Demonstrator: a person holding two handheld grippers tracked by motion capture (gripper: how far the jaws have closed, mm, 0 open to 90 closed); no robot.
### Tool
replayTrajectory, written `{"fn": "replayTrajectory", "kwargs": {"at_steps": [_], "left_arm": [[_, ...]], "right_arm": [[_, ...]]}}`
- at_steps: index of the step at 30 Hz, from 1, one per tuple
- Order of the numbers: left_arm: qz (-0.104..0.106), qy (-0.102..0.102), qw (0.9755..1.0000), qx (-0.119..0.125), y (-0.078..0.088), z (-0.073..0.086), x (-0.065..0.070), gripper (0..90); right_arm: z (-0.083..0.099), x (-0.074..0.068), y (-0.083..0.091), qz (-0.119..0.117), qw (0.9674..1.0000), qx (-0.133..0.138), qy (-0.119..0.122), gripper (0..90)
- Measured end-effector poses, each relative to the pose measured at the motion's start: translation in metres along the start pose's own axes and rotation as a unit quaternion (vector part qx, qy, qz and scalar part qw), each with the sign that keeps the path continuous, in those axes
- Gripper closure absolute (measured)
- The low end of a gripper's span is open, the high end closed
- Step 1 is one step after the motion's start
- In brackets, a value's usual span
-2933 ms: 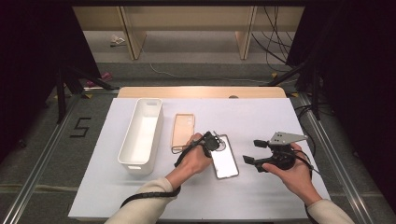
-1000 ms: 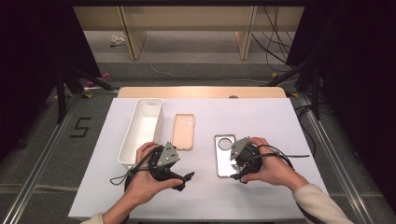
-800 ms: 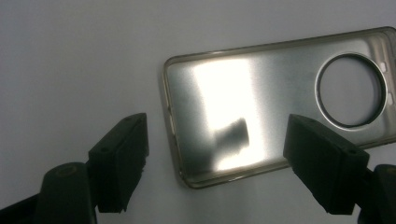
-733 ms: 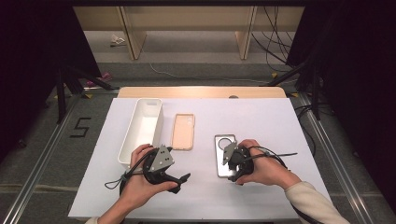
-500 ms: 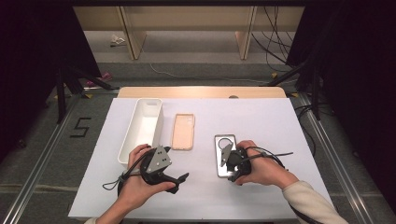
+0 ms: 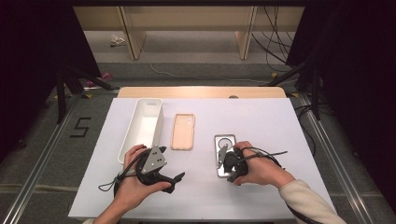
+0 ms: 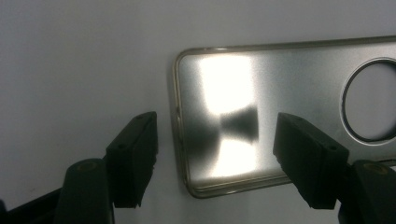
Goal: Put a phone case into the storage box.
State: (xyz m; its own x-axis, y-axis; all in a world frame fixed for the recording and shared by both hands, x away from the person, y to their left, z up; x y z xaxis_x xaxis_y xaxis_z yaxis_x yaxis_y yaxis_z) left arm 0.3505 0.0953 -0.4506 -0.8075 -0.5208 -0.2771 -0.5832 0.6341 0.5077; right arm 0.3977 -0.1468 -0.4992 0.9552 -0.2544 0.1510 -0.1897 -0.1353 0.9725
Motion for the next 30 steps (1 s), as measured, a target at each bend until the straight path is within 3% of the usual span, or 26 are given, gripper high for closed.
{"fn": "replayTrajectory", "kwargs": {"at_steps": [3, 8, 17, 30], "left_arm": [[0.001, -0.001, 1.0, -0.001, -0.0005, 0.0005, 0.0006, 0.0], [0.002, -0.007, 1.0, -0.004, -0.0012, 0.0006, 0.0014, 0.0], [0.004, -0.008, 0.9999, -0.006, -0.0022, 0.0013, 0.0022, 0.0], [0.005, -0.01, 0.9999, -0.008, -0.003, 0.0023, 0.0025, 0.0]], "right_arm": [[-0.0016, -0.0002, -0.0018, -0.002, 1.0, 0.002, 0.007, 33.5], [-0.0022, -0.0023, -0.0023, -0.007, 0.9997, -0.017, 0.013, 38.0], [-0.0037, -0.0039, -0.0033, -0.014, 0.9991, -0.024, 0.032, 50.7], [-0.0042, -0.0073, -0.0028, -0.035, 0.998, -0.04, 0.033, 68.2]]}}
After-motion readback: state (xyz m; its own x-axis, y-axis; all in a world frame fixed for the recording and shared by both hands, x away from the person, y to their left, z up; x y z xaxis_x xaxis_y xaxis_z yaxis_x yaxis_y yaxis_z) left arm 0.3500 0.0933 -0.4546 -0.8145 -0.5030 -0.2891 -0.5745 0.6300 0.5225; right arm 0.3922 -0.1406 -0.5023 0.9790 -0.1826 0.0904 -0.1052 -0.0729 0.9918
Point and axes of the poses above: each handheld gripper's, and its own axes: y roughly backward along the jaws, z roughly out of its underside, x roughly to its right, the point moved 5 cm from there along -y, roughly forward along the jaws, and after that the axes turned 11 degrees about -y, right-handed, at the moved point
